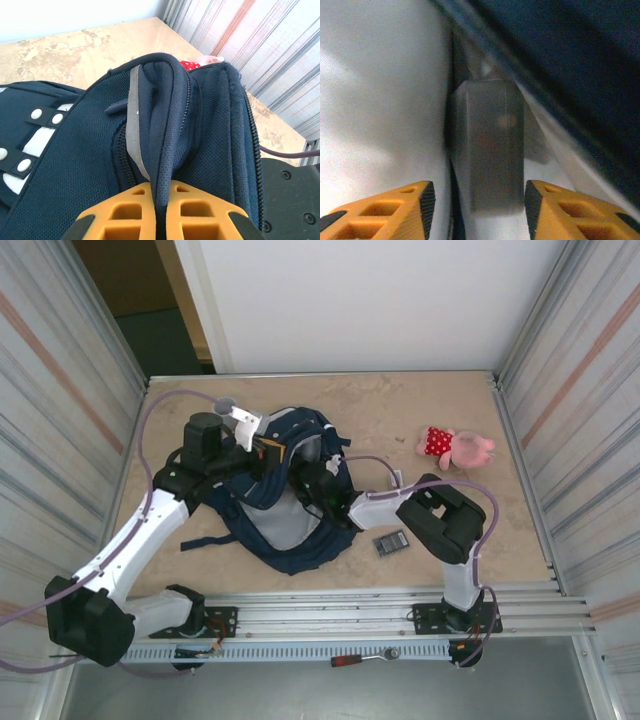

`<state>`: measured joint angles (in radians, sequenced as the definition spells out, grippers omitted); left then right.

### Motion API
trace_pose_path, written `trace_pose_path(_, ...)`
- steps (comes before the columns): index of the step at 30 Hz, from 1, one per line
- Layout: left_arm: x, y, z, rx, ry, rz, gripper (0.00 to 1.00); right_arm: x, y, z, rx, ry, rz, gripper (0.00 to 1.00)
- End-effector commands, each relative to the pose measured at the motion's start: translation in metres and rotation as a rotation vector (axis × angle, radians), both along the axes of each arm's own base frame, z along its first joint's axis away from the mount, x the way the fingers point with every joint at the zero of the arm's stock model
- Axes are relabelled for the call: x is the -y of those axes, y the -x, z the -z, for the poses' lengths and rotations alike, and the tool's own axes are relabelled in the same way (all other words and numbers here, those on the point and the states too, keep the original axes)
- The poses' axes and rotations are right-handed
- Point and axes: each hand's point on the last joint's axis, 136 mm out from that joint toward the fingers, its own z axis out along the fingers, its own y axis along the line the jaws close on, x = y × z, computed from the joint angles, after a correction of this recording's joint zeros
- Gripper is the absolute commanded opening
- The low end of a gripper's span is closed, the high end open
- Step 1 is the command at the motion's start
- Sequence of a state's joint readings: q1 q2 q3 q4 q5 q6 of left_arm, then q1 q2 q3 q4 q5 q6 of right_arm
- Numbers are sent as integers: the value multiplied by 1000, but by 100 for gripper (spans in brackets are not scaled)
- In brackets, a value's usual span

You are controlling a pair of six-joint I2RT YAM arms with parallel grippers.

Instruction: Pack books, pencil case, and school supplies into a backpack

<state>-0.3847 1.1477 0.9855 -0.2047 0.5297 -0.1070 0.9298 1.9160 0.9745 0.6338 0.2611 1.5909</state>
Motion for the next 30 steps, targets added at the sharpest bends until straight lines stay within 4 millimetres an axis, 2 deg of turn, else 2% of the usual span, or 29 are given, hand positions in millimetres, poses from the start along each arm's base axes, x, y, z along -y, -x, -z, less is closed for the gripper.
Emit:
trace_pose_path(1,-6,4,-75,251,79,7,0,6,21,-8,-42,34,-52,56)
trace_pose_path(4,-12,1,-73,254,66,-17,0,11,32,-14,-52,69,-97,60)
trace_pose_path(8,-18,-2,-71,259,43,-36,0,19,45,-30,-21,105,-157,61)
trace_pose_path(11,-19,-2,-66,256,22,-35,0,32,57,-45,2,168,-209,61)
trace_pose_path(14,-18,1,-61,242,15,-19,0,56,72,-57,6,273,-258,62)
trace_pose_path(17,-18,4,-53,224,11,-11,0,85,86,-65,-5,392,-314,63)
trace_pose_path(20,-18,7,-45,209,9,-5,0,125,94,-62,-49,550,-392,64)
trace_pose_path(27,-17,17,-35,184,0,33,0,240,100,-33,-264,896,-494,66)
trace_pose_path(30,-17,18,-34,185,-3,35,0,275,96,-16,-367,1002,-550,67)
